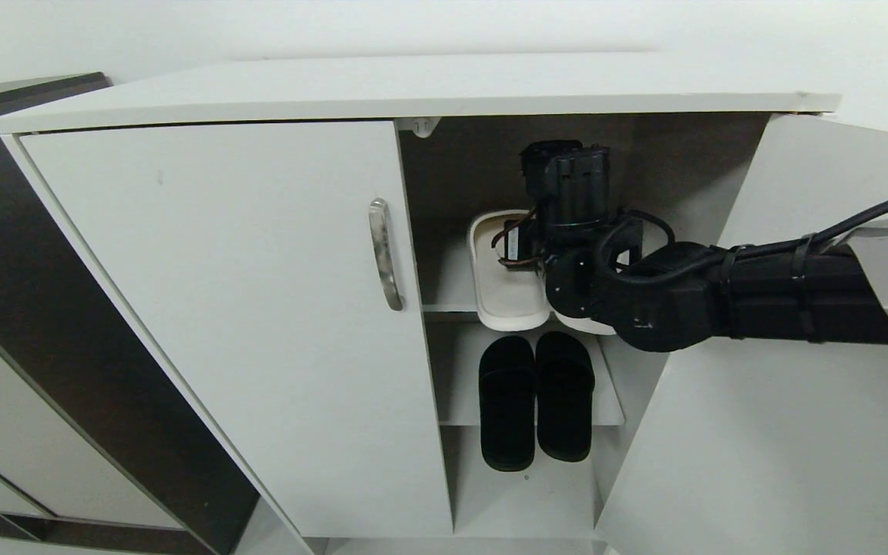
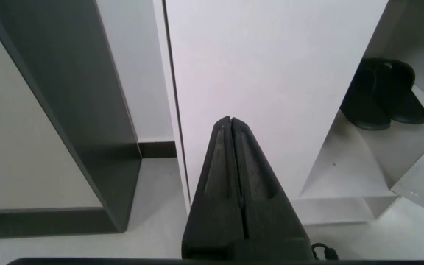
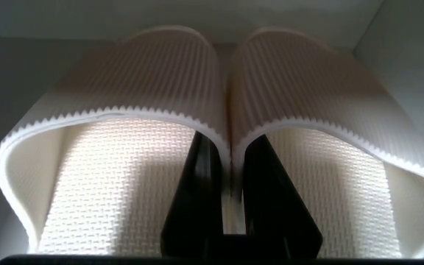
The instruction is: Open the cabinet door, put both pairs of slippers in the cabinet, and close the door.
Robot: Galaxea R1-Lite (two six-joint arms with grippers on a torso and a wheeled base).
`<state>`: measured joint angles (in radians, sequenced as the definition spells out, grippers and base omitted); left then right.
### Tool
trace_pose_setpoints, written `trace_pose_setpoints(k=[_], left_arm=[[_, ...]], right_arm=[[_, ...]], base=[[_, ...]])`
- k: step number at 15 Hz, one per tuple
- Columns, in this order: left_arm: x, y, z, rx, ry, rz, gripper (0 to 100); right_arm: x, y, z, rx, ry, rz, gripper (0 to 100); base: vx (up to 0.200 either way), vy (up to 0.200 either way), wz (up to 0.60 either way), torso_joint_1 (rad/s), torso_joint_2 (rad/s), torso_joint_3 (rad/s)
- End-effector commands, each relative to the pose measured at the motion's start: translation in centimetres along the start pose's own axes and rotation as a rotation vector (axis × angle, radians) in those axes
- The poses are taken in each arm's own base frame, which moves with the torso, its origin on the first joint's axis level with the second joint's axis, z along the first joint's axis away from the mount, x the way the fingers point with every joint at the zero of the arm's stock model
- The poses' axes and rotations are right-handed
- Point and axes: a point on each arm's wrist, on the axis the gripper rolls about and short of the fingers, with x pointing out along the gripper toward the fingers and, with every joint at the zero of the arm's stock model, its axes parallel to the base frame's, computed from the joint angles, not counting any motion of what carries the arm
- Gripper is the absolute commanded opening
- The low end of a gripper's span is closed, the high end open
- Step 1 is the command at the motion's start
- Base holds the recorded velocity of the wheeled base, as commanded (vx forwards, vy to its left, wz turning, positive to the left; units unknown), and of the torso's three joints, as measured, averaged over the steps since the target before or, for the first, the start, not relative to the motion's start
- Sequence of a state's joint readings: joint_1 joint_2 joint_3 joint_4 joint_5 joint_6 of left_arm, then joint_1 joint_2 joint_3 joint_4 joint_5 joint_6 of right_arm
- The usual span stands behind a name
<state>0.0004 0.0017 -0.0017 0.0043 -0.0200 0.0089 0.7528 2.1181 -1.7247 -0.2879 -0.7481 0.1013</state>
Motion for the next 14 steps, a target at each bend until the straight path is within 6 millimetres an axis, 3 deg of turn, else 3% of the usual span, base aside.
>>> trace_pose_setpoints(k=[1, 10, 11, 14], left_arm=[[0.0, 0.0, 0.0, 0.000, 0.000, 0.001, 0], [0.0, 0.0, 0.0, 0.000, 0.000, 0.001, 0], [0.0, 0.0, 0.0, 0.000, 0.000, 0.001, 0], [0.0, 0.0, 0.0, 0.000, 0.000, 0.001, 0]], right_arm=[[0.3, 0.0, -0.4, -0.006, 0.007, -0.005, 0], [0.4, 0.1, -1.0, -0.019, 0.022, -0.005, 0], [0.4, 0.1, -1.0, -0.019, 0.022, -0.005, 100], [0.4, 0.0, -1.5, -0.028, 0.034, -0.007, 100]], base=[[0.000, 0.000, 0.00, 0.000, 0.00, 0.000], [0.000, 0.000, 0.00, 0.000, 0.00, 0.000], [0.000, 0.000, 0.00, 0.000, 0.00, 0.000], [0.000, 0.000, 0.00, 0.000, 0.00, 0.000]])
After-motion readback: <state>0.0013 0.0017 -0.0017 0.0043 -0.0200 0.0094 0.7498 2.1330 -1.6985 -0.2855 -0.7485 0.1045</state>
